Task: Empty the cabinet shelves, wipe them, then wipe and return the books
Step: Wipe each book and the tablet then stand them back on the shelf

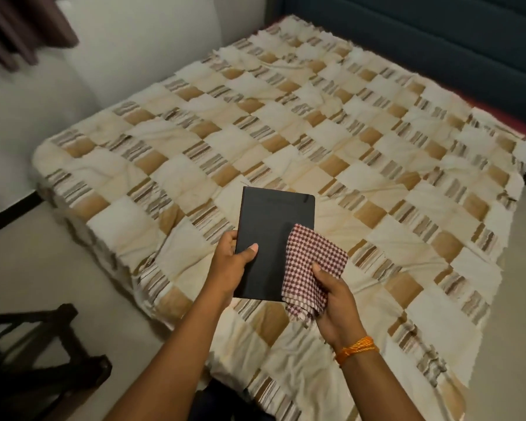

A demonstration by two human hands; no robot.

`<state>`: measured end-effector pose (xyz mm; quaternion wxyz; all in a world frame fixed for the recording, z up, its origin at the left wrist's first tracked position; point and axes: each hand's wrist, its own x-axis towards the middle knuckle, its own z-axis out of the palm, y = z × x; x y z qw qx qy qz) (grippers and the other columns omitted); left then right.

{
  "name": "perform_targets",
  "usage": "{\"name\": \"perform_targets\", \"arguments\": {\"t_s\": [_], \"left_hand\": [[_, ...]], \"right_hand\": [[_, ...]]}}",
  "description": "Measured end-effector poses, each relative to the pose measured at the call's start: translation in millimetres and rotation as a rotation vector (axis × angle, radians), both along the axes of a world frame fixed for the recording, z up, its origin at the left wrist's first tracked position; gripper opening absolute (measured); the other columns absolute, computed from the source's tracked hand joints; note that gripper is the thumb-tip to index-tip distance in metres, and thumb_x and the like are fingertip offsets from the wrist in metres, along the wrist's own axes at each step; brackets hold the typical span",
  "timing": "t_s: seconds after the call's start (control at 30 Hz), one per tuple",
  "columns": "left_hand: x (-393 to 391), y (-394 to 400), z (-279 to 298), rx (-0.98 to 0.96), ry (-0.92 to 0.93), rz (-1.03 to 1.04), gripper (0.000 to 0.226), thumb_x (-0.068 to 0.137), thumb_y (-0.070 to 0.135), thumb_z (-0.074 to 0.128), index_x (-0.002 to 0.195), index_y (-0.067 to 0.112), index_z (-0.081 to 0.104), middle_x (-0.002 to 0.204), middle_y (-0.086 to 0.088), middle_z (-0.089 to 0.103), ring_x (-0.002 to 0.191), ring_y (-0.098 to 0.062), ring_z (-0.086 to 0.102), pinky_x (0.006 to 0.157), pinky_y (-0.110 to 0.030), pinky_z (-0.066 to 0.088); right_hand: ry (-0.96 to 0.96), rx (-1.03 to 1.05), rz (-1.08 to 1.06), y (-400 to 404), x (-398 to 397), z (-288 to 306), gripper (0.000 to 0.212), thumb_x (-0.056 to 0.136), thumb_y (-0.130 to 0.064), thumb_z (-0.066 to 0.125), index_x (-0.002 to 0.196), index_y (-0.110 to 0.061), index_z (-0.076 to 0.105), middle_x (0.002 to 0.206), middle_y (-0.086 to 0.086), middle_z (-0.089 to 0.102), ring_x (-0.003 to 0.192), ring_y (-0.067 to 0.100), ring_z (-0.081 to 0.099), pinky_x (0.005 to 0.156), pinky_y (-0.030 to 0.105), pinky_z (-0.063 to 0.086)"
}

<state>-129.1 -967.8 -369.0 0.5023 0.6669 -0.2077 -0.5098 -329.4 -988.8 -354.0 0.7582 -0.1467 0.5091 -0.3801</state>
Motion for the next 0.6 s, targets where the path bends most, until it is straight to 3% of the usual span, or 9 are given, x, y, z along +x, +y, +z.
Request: {"name": "perform_targets", "arguments": {"t_s": [0.1, 0.27, 0.43, 0.6], "left_hand": [[10.9, 30.6, 16.2, -0.020, 0.018, 0.105, 0.028, 0.096, 0.024, 0.067, 0.121, 0.025, 0.054, 0.120, 0.001, 0.068, 0.104, -0.022, 0.068, 0.087, -0.043, 0.059], [30.7, 84.7, 28.7, -0.074, 0.090, 0.354, 0.028, 0.094, 0.015, 0.070, 0.118, 0.018, 0.056, 0.116, -0.006, 0.073, 0.105, -0.029, 0.071, 0.096, -0.055, 0.056], [66.6, 135.7, 47.4, -0.133, 0.004, 0.512, 0.029, 0.095, 0.013, 0.068, 0.120, 0.020, 0.056, 0.118, -0.004, 0.071, 0.105, -0.024, 0.070, 0.095, -0.050, 0.057], [103.8, 209.0, 69.0, -0.195, -0.083, 0.700, 0.027, 0.096, 0.019, 0.067, 0.118, 0.031, 0.055, 0.122, 0.001, 0.068, 0.108, -0.020, 0.068, 0.092, -0.041, 0.058]], "right_hand": [[-0.041, -0.031, 0.090, 8.8, 14.0, 17.0, 0.042, 0.086, -0.012, 0.067, 0.127, -0.006, 0.063, 0.120, 0.018, 0.070, 0.100, 0.032, 0.072, 0.077, 0.043, 0.060], [-0.025, -0.139, 0.273, 20.5, 56.2, 40.3, 0.037, 0.089, -0.009, 0.063, 0.126, -0.005, 0.063, 0.121, 0.017, 0.070, 0.108, 0.033, 0.069, 0.089, 0.046, 0.056], [-0.004, -0.209, 0.460, 45.8, 108.6, 49.2, 0.034, 0.094, -0.009, 0.061, 0.129, -0.006, 0.062, 0.122, 0.016, 0.070, 0.110, 0.034, 0.068, 0.085, 0.044, 0.056], [0.051, -0.414, 0.685, 91.9, 174.6, 71.9, 0.029, 0.096, -0.012, 0.061, 0.124, -0.010, 0.064, 0.115, 0.013, 0.072, 0.103, 0.032, 0.071, 0.083, 0.045, 0.059]]}}
